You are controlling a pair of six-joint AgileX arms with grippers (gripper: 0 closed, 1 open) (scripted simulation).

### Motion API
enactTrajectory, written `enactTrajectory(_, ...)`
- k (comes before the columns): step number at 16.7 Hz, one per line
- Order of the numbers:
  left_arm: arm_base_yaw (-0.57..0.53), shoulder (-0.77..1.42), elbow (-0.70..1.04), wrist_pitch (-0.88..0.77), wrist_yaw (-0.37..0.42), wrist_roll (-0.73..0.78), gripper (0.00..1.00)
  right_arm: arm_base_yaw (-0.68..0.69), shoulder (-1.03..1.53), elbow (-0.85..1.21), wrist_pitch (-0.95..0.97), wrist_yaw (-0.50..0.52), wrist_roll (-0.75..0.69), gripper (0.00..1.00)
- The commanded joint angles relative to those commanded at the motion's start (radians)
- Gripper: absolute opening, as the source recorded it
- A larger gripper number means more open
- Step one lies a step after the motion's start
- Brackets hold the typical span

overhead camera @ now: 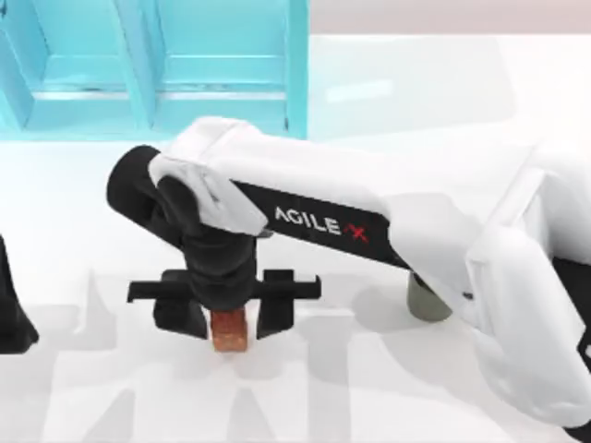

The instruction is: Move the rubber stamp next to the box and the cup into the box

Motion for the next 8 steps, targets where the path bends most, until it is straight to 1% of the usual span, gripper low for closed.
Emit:
enactTrajectory(5, 0.0, 0.0, 0.0, 0.0, 0.0, 0.0, 1.0, 0.0, 0.0, 0.0, 0.0, 0.0, 0.0, 0.02)
enactTrajectory(6, 0.0, 0.0, 0.0, 0.0, 0.0, 0.0, 1.0, 0.0, 0.0, 0.0, 0.0, 0.0, 0.0, 0.0)
enactTrajectory(8, 0.0, 0.0, 0.0, 0.0, 0.0, 0.0, 1.0, 0.0, 0.0, 0.0, 0.0, 0.0, 0.0, 0.0)
